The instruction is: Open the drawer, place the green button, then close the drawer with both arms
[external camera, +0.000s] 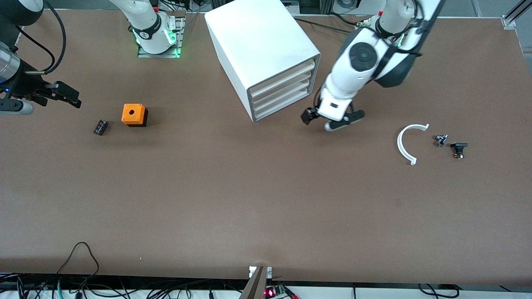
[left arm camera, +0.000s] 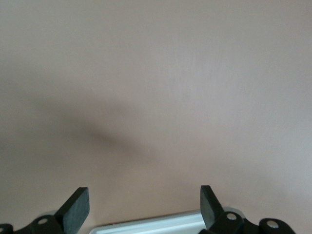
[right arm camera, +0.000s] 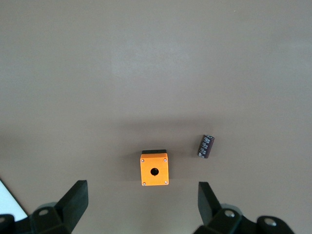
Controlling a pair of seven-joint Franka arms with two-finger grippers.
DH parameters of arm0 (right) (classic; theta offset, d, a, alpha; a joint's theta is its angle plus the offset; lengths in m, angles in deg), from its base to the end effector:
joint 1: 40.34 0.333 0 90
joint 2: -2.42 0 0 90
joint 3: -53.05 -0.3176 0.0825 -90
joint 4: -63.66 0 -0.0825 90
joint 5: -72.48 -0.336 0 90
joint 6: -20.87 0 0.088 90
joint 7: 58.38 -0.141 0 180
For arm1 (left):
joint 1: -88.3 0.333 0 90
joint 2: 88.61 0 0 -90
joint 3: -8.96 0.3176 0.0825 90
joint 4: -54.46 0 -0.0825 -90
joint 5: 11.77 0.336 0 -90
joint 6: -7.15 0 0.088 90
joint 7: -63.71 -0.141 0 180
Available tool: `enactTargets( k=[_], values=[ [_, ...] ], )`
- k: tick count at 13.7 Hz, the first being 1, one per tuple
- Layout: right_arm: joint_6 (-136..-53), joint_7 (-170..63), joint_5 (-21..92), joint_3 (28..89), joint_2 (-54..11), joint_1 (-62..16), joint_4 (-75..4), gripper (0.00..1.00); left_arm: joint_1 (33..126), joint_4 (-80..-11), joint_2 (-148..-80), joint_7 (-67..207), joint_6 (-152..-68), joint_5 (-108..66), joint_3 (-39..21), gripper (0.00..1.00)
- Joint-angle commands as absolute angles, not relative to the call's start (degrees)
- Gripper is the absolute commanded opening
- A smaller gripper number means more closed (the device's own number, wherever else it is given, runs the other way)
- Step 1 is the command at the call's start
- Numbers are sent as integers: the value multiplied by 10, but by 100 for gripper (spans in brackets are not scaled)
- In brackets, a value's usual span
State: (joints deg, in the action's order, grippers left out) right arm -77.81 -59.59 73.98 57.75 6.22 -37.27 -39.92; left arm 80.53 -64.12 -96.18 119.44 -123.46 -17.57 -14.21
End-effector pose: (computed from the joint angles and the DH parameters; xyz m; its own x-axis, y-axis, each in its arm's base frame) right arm 0.4914 -0.0183 0.5368 0.9988 -0.0453 -0.0190 -0.0449 -0.9988 0.0208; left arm 0.4644 -0.2795 0.3778 0.8776 0.4750 -0.0643 0.4792 -0.8660 0.1431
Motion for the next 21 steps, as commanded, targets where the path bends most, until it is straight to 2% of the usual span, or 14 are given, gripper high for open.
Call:
enactTargets(
  k=[1,2,6,11,15,21],
  values=[
    [-778,-580,734,580,65,-374,-389,100,842,-598,-924,1191,-1190,-184,-116,100],
    [-778,-579,733,580,64,-374,-389,100,843,-588,-913,1188,-1171,-184,-94,100],
    [-777,-581,735,578,64,-374,-389,100,843,-455,-910,1031,-1001,-184,-3,100],
    [-777,-581,735,579,64,-374,-389,100,843,-356,-909,773,-881,-184,113,100],
    [-777,-581,735,579,64,-374,-389,100,843,-344,-897,670,-860,-160,134,100],
    [-777,-581,735,579,64,-374,-389,100,846,-371,-878,600,-846,-114,138,100]
  ],
)
